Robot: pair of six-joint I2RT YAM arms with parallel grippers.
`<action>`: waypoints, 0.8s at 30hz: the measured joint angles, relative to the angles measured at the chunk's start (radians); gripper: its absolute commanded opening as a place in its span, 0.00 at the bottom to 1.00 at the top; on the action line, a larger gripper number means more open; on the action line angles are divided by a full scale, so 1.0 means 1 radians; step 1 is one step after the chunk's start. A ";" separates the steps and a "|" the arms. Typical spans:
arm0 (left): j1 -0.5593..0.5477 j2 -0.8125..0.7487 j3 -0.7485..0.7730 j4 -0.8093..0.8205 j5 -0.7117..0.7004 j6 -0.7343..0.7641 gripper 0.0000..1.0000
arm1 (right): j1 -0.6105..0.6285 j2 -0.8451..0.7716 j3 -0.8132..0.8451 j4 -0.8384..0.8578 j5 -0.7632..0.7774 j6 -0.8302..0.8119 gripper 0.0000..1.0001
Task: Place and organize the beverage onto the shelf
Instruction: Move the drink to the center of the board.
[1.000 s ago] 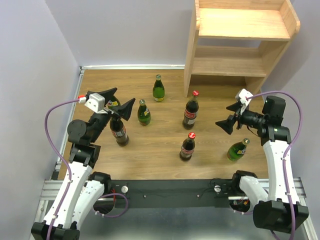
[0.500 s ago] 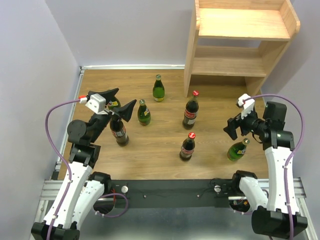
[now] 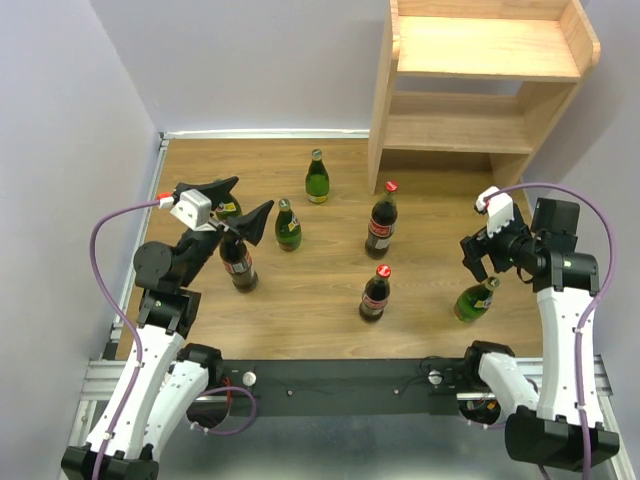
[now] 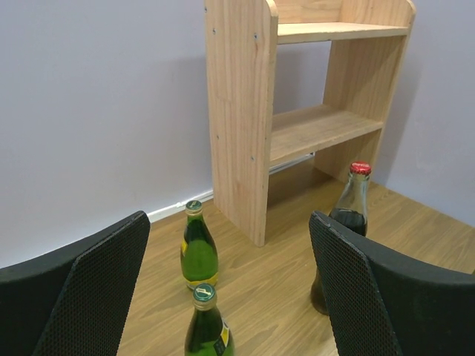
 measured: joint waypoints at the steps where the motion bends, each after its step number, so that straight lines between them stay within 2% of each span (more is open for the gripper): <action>1: 0.000 0.000 0.000 0.000 0.000 0.000 0.96 | 0.000 0.009 0.016 -0.025 0.017 -0.021 1.00; 10: 0.000 0.000 0.000 0.001 0.000 0.000 0.96 | 0.000 0.073 0.032 -0.184 0.099 -0.138 0.98; 24: 0.000 0.002 0.000 0.002 0.001 0.000 0.96 | 0.000 0.082 0.000 -0.278 0.112 -0.214 0.89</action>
